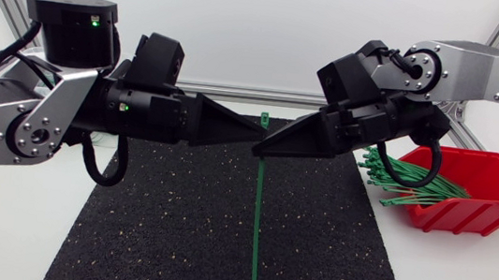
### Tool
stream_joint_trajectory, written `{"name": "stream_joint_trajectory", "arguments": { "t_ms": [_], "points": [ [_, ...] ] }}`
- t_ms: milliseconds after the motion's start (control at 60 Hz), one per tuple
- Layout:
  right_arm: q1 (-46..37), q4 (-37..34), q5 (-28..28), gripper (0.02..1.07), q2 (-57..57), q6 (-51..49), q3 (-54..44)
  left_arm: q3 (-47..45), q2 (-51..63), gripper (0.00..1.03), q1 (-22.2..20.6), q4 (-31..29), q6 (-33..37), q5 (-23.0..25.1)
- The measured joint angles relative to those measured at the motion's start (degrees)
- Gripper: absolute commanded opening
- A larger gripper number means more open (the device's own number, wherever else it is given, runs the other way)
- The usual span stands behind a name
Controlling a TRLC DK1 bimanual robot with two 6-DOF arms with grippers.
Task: Take a green cable tie from the red box, thread the tail through the head to close it, then place it in the transparent bin on the left.
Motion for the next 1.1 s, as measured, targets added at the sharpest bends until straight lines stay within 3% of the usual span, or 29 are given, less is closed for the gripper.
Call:
{"name": "stream_joint_trajectory", "arguments": {
  "t_ms": [1100],
  "points": [
    [0.79,0.35,-0.20,0.08,0.00,0.00,-0.02,0.00,0.22,0.04,0.00,1.03,-1.70,-0.07]
  ]
}}
